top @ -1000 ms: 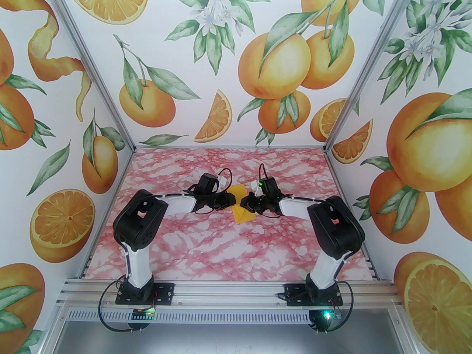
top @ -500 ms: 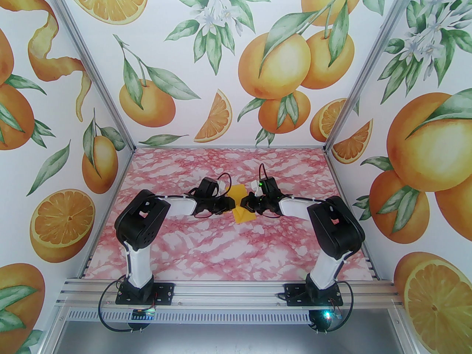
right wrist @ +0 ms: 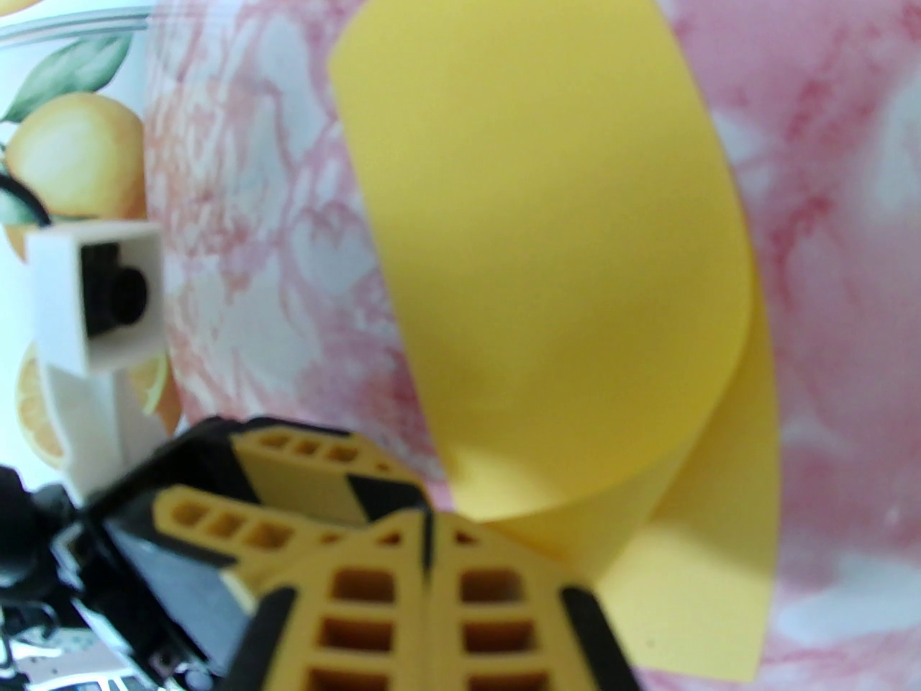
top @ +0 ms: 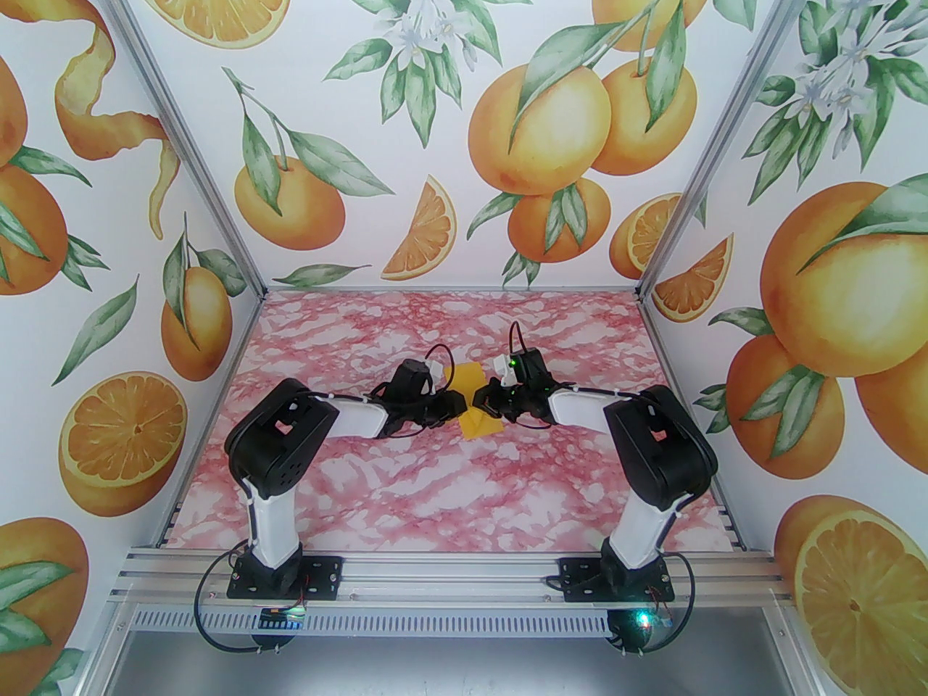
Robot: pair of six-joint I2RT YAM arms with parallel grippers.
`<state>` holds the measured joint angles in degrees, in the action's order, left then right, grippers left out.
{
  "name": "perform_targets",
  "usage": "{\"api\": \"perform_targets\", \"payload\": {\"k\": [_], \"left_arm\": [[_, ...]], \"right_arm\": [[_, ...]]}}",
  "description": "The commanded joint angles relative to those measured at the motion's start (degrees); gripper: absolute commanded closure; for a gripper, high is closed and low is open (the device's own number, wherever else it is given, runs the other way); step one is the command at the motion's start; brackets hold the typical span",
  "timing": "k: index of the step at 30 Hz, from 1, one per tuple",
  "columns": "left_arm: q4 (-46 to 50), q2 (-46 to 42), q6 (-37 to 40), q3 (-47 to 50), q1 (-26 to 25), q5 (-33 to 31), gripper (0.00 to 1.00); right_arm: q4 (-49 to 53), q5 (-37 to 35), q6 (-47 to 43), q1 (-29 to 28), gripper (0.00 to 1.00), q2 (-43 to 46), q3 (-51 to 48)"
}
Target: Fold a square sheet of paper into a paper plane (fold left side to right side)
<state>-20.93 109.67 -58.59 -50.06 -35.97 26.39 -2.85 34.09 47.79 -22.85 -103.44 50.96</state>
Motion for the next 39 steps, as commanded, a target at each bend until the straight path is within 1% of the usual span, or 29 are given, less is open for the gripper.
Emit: {"api": "perform_targets", "payload": {"k": [1, 6, 11, 23, 29, 35, 37, 38, 39], "left_arm": [[-4.63, -2.09, -2.22, 0.91, -0.75, -1.59, 0.70], [-7.18, -1.09, -3.41, 1.07, -1.04, -0.73, 0.71], [-9.09, 0.17, -4.32, 0.97, -1.09, -0.12, 0.77], [-8.40, 2.04, -4.60, 0.05, -1.17, 0.94, 0.77], [-7.48, 2.55, -4.67, -0.04, -1.21, 1.00, 0.74], [-8.61, 3.80, -5.37, -0.47, -1.47, 1.64, 0.76], [-9.46, 4.27, -5.65, -0.47, -1.49, 1.90, 0.82], [-9.65, 4.40, -5.80, -0.60, -1.48, 1.99, 0.82], [-9.95, 4.55, -5.91, -0.56, -1.50, 2.14, 0.88]], "right_arm": [[-0.23, 0.27, -0.32, 0.18, 0.97, -0.05, -0.60], [-0.14, 0.10, -0.42, 0.18, 0.97, -0.08, -0.84], [-0.22, 0.05, -0.42, 0.26, 0.97, 0.12, -0.97], [-0.40, -0.07, -0.33, 0.40, 0.97, 0.53, -1.62], [-0.63, -0.07, -0.33, 0.44, 0.97, 0.52, -1.70], [-0.84, -0.07, -0.15, 0.60, 0.98, 0.58, -1.84], [-0.86, -0.07, -0.15, 0.62, 0.99, 0.61, -1.88], [-0.84, -0.15, -0.22, 0.62, 0.99, 0.65, -1.92], [-0.84, -0.16, -0.15, 0.64, 0.99, 0.63, -1.92]]}}
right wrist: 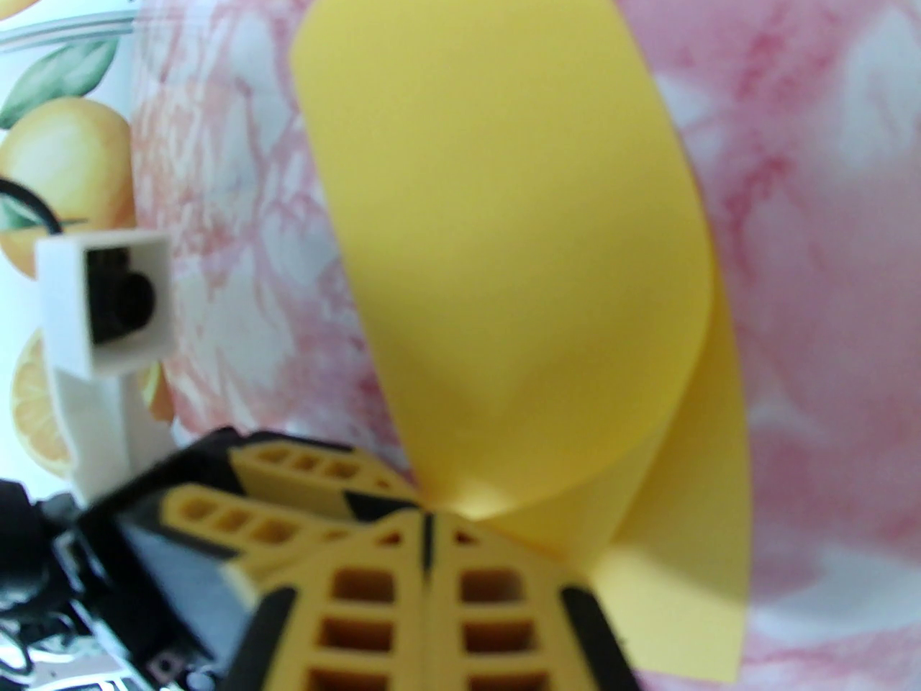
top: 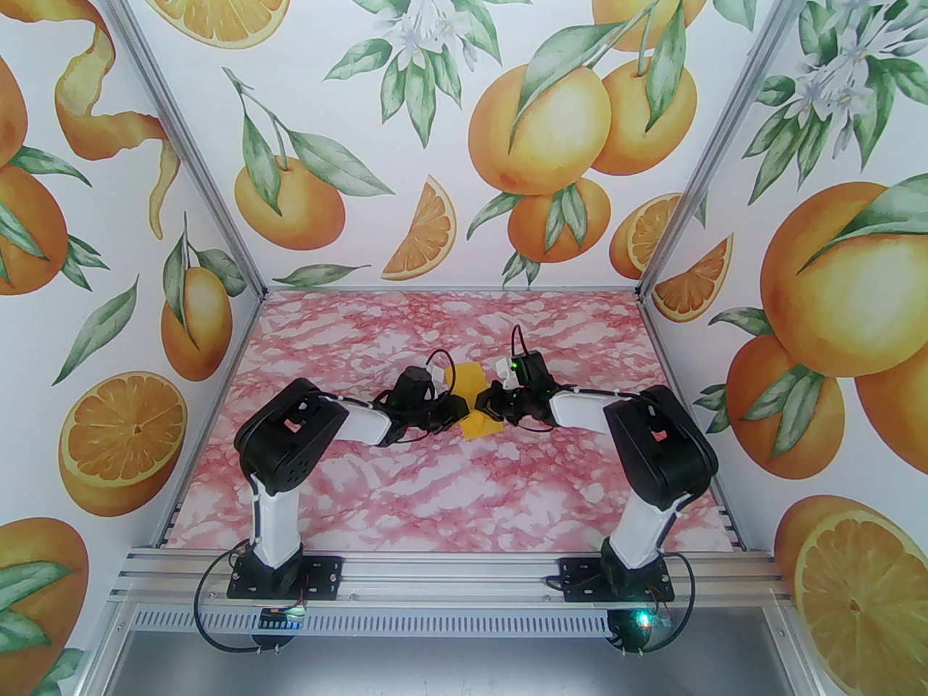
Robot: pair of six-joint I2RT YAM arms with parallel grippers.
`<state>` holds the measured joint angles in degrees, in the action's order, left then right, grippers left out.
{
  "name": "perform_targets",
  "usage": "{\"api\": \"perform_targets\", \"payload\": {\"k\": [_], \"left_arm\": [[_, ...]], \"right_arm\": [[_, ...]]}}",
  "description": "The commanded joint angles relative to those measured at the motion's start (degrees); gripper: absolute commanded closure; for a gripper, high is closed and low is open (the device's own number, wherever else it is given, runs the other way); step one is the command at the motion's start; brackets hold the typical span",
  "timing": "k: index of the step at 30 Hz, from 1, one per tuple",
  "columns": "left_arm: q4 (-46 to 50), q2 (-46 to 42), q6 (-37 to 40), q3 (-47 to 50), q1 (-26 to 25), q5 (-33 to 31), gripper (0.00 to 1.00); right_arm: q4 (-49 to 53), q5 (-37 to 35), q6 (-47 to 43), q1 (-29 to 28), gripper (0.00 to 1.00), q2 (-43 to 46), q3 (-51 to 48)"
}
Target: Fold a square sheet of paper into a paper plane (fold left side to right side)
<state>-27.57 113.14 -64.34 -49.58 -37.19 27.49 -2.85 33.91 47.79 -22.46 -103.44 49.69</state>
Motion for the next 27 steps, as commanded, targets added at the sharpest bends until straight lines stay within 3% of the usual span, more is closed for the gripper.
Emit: {"api": "perform_targets", "payload": {"k": [1, 5, 17, 27], "left_arm": [[-3.78, 1.10, -0.26, -0.91, -0.15, 0.98, 0.92], [-4.43, 0.59, -0.29, -0.61, -0.25, 0.49, 1.00], [-1.81, -1.65, 1.27, -0.20, 0.80, -1.30, 1.00], [-1.58, -1.83, 1.93, -0.67, 2.12, -0.88, 1.00]], "right_arm": [[-0.84, 0.01, -0.15, 0.31, 0.99, 0.68, -0.73], [-0.76, -0.01, -0.24, 0.46, 0.99, 0.86, -0.89], [4.52, -0.77, -3.76, 1.56, 0.96, 6.13, -0.61], [3.96, 0.00, -4.99, 1.63, 0.97, 4.90, -3.46]]}}
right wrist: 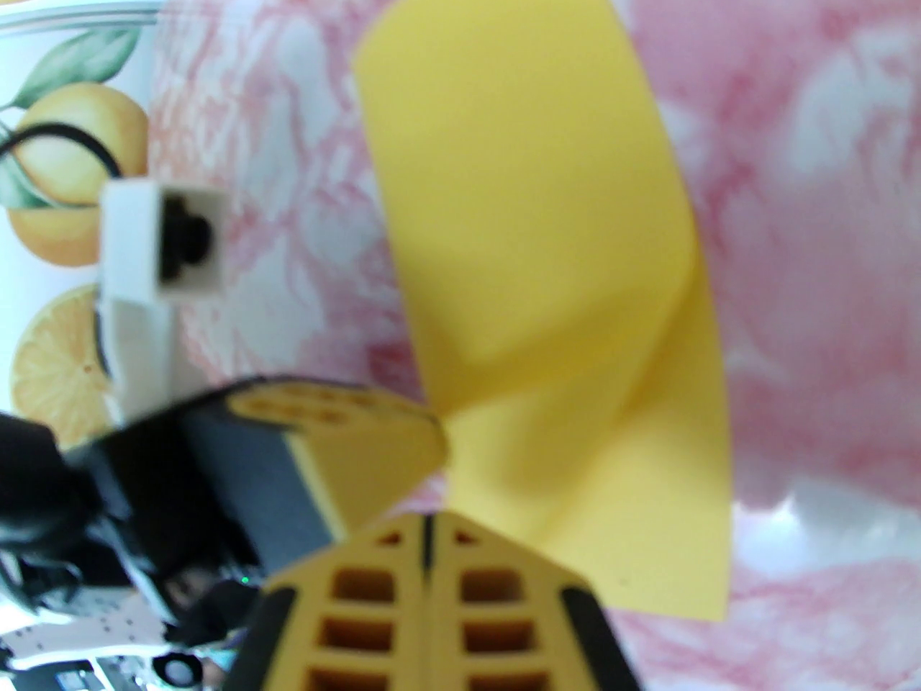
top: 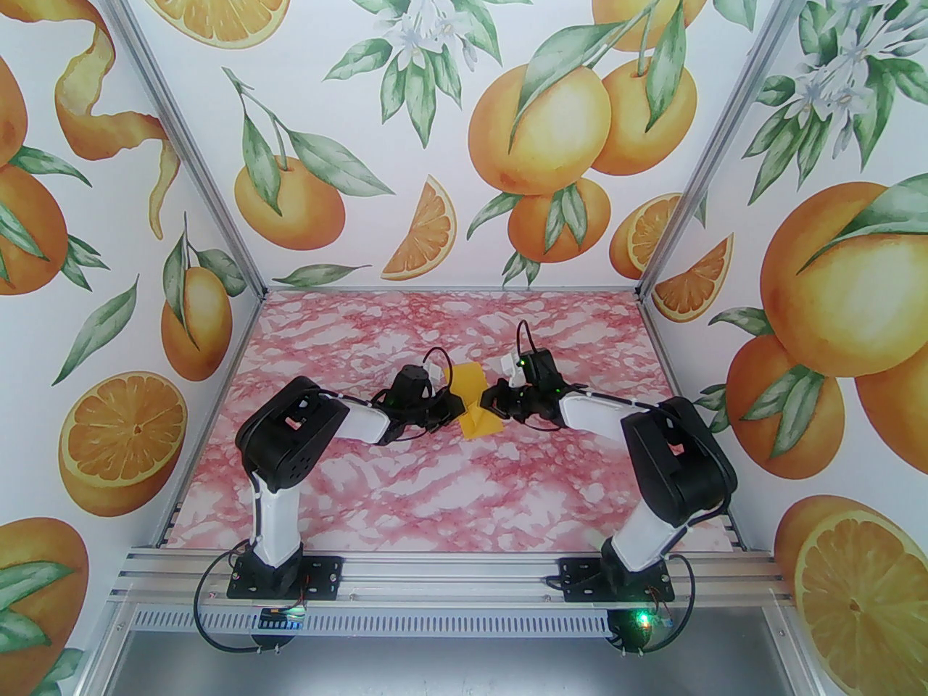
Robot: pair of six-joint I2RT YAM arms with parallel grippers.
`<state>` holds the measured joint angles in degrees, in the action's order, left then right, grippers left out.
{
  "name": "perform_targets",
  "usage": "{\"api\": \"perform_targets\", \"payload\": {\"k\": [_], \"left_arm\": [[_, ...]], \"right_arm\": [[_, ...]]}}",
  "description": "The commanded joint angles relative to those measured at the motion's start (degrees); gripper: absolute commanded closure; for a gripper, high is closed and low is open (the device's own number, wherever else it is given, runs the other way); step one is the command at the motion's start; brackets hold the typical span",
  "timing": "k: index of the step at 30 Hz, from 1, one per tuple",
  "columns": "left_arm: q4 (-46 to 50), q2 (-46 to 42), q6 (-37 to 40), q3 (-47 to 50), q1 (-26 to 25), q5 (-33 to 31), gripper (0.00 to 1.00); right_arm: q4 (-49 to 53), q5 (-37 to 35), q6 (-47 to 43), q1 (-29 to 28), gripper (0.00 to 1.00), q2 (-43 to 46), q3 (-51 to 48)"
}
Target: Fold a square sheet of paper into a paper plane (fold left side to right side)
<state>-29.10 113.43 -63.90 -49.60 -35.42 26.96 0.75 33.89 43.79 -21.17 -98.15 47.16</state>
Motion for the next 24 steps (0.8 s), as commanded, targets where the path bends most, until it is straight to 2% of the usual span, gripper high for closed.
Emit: {"api": "perform_targets", "payload": {"k": [1, 11, 13, 15, 19, 24], "left_arm": [[-0.23, -2.07, 1.50, -0.68, 0.33, -0.15, 1.00], [-0.69, -2.22, 1.35, -0.89, 0.35, 0.79, 1.00], [-0.73, -2.41, 1.32, -0.86, 0.26, 0.90, 0.93], [-0.70, -2.61, 1.26, -0.81, 0.26, 1.03, 0.76], [-1.52, -2.82, 0.98, -0.48, 0.18, 1.34, 0.65], [-2.42, -2.82, 0.82, -0.25, -0.09, 1.64, 0.63]], "right_arm": [[0.02, 0.24, -0.99, 0.35, 0.97, -0.77, -0.95], [-1.56, 1.00, -0.37, -0.12, 0.96, -4.71, 1.57], [-1.63, 0.93, -0.37, -0.25, 0.96, -4.90, 1.83], [-1.63, 0.74, -0.29, -0.36, 0.96, -5.03, 1.97], [-1.64, 0.74, -0.28, -0.41, 0.96, -5.16, 2.03], [-1.55, 0.65, -0.20, -0.45, 0.96, -5.33, 2.01]]}}
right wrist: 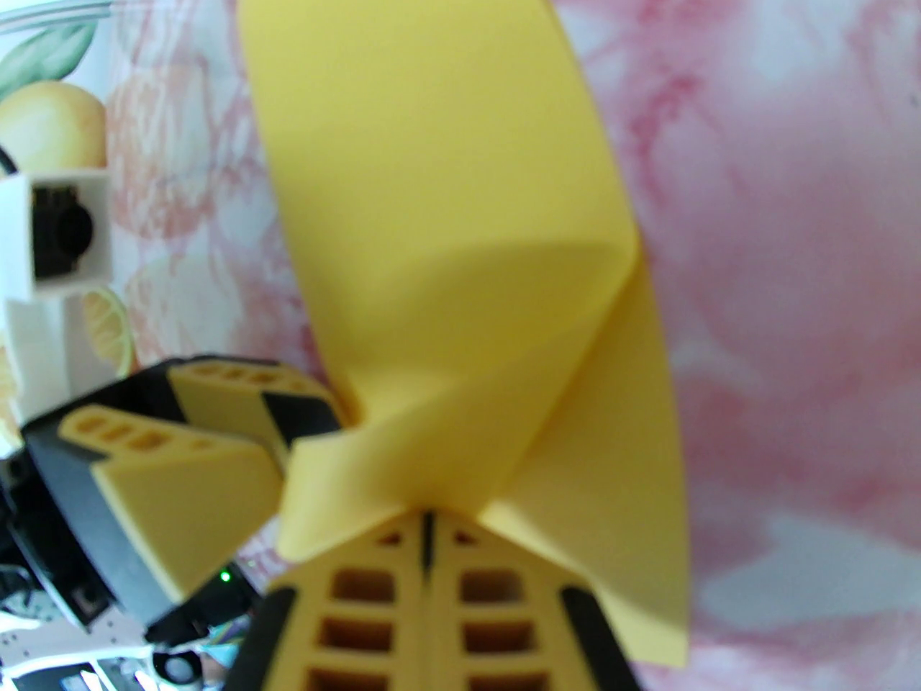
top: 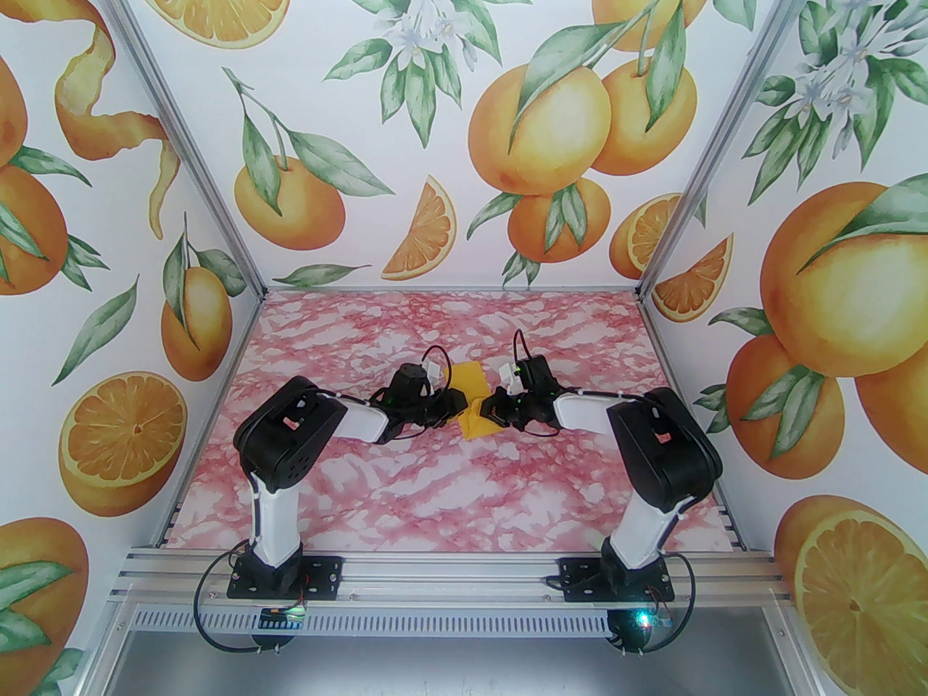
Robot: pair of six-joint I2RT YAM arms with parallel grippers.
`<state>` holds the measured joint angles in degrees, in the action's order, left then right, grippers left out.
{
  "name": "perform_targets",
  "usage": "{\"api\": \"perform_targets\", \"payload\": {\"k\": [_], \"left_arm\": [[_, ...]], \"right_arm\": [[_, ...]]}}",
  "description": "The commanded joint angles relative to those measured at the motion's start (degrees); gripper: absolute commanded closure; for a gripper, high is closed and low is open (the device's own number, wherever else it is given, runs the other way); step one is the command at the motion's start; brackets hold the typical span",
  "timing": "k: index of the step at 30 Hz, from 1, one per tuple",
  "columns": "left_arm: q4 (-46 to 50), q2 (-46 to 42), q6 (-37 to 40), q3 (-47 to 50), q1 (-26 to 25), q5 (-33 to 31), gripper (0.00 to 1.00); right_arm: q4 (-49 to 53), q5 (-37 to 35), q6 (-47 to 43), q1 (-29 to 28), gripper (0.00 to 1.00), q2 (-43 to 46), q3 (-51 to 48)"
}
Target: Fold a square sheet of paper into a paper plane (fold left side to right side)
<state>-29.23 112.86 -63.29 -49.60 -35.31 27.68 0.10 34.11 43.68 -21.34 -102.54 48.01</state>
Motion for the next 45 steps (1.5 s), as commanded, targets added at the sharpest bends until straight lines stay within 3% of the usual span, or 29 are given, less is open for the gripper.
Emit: {"api": "perform_targets", "payload": {"k": [1, 3, 14, 20, 27, 35, 45], "left_arm": [[-2.38, -2.37, 0.10, -0.17, -0.20, 0.91, 0.61], [-2.50, -3.04, 0.14, 0.26, -0.28, 0.59, 0.55], [-0.79, -5.90, 2.49, 1.39, -0.46, -0.21, 0.53], [-0.84, -3.55, 2.47, 0.47, -1.07, 1.14, 0.58], [1.14, -2.64, 3.99, -0.84, -1.27, 0.59, 0.71], [6.59, -4.04, 7.41, -1.86, -0.90, -1.59, 0.67], [6.58, -2.92, 7.74, -3.44, -0.26, -1.52, 0.68]], "right_arm": [[-0.96, 0.43, -0.01, -0.26, 0.96, -0.99, 1.22], [-0.90, 0.52, 0.06, -0.28, 0.96, -0.97, 1.39], [-0.96, 0.43, 0.41, -0.28, 0.96, -0.71, 1.28], [-1.15, 0.43, 0.61, -0.28, 0.96, -0.64, 1.07], [-1.25, 0.52, 0.70, -0.36, 0.96, -0.37, 0.92], [-1.20, 0.52, 0.70, -0.37, 0.96, 0.10, 0.51], [-1.07, 0.39, 0.70, -0.36, 0.96, 0.48, 0.33]]}}
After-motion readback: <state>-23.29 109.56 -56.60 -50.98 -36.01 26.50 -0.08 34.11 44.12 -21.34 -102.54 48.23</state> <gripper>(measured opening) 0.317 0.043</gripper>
